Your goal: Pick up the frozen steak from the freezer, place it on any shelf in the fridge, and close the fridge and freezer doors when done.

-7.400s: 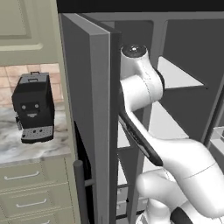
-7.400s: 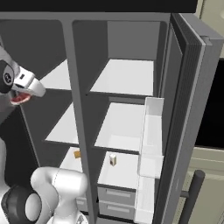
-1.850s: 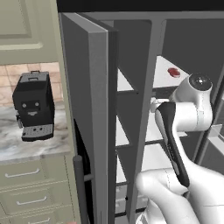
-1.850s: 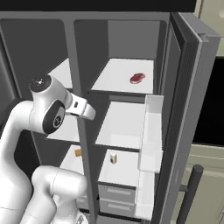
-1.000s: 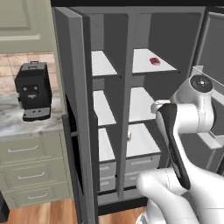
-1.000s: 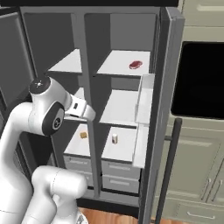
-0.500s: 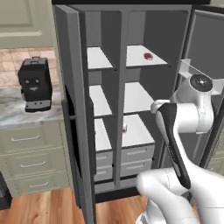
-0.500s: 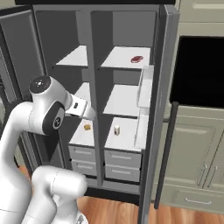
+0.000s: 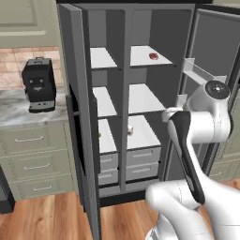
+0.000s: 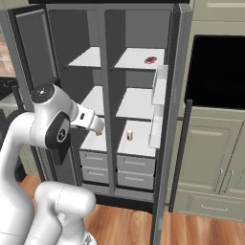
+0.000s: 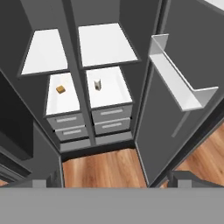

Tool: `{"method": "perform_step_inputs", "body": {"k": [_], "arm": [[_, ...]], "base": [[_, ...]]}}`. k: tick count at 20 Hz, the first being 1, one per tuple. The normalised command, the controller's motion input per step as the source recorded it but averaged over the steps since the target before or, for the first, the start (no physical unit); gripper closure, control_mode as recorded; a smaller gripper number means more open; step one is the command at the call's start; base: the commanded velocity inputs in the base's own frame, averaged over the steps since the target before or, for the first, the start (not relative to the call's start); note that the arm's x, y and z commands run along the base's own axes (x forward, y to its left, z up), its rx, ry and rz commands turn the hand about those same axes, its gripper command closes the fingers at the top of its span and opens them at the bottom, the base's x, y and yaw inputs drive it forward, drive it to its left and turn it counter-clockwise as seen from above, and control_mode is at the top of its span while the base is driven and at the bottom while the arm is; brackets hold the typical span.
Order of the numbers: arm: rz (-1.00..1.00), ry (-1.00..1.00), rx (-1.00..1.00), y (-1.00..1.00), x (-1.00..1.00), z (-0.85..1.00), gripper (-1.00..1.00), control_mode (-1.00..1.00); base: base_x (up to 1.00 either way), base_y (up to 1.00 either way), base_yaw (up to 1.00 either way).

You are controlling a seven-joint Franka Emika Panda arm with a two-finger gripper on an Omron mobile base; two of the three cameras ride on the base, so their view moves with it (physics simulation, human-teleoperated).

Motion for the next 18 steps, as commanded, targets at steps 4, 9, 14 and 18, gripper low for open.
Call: {"method": "perform_step_inputs", "body": {"k": [4,9,14,18], "arm": [[0.00,0.00,0.00,0.03,-0.04,0.00,-1.00,-1.00],[0.00,-0.09,0.00,0.53,-0.17,0.04,-1.00,-1.00],[0.00,-0.25,0.00,1.00,-0.44,0.06,-1.00,-1.00],[-0.01,-0.25,0.00,1.00,-0.64,0.00,-1.00,-1.00]], "base": [[0.00,0.00,0.00],[0.00,0.00,0.00],[0.00,0.00,0.00],[0.00,0.00,0.00]]}}
